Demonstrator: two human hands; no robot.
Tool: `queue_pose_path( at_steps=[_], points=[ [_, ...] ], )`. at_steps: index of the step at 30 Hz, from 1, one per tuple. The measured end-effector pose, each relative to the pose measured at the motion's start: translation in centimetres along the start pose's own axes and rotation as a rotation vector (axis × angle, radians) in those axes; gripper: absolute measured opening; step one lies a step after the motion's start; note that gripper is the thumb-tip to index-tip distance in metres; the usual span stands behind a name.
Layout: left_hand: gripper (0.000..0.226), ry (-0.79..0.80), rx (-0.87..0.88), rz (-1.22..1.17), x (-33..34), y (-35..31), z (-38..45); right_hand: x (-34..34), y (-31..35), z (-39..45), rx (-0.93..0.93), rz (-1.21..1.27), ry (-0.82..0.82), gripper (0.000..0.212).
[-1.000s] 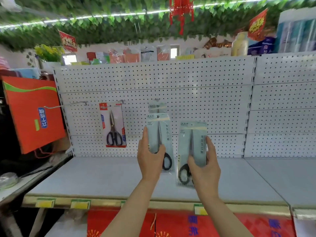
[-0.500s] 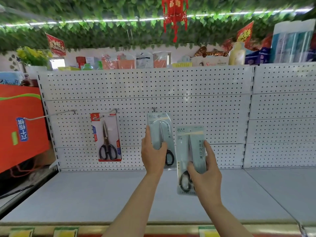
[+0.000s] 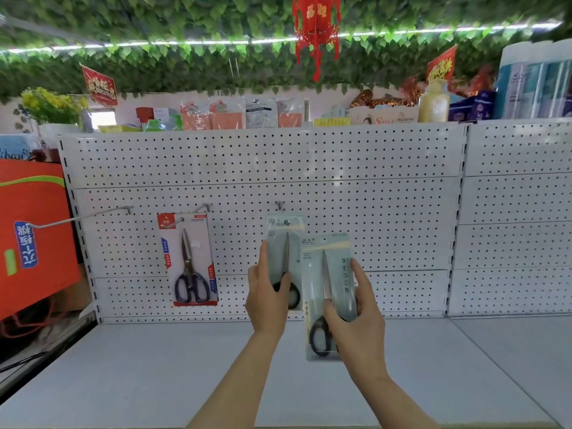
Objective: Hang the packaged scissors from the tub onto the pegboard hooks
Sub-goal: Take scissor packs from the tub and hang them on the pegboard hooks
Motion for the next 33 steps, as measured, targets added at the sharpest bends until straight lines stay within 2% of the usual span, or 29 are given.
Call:
queue_pose_path(
  at_steps=[3, 6, 9, 12, 16, 21, 26, 33],
  points=[
    [0.062, -0.082, 0.059, -0.008, -1.3, 0.1, 1.0, 1.9, 0.3, 1.0, -0.024, 0.028, 0.032, 0.075],
    [0.049, -0.186, 0.133, -0.135, -3.6, -1.8, 2.8, 4.0, 0.7, 2.1, -0.042, 0.052, 0.061, 0.076],
    [0.053, -0.09, 0.285, -0.178, -4.8, -5.3, 3.9, 6.0, 0.6, 3.2, -0.045, 0.074, 0.073, 0.075],
    [0.06, 0.046, 0.373, 0.044, -4.1, -7.0, 4.0, 7.3, -0.2, 3.6, -0.027, 0.108, 0.052, 0.072],
    [0.074, 0.115, 0.365, 0.253, -2.8, -6.3, 4.5, 7.8, -0.6, 4.0, 0.002, 0.163, 0.02, 0.066],
    [0.074, 0.135, 0.33, 0.302, -1.9, -6.0, 5.7, 8.3, -1.2, 4.9, 0.018, 0.156, 0.005, 0.065],
    [0.07, 0.165, 0.316, 0.375, -0.8, -5.5, 6.8, 9.0, -2.4, 6.2, 0.007, 0.006, -0.012, 0.066],
    [0.07, 0.182, 0.312, 0.403, -0.5, -4.5, 7.8, 9.2, -3.8, 7.6, -0.038, -0.075, 0.005, 0.065]
  ],
)
Point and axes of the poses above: each hand's wrist, its own z-axis towards the middle knuckle, its own x-axis out of the palm, y = z × x, the point moved 5 cm from there along z, towards the middle knuckle, and after that the axes turned 3 degrees about -z, right-handed, at the moved point
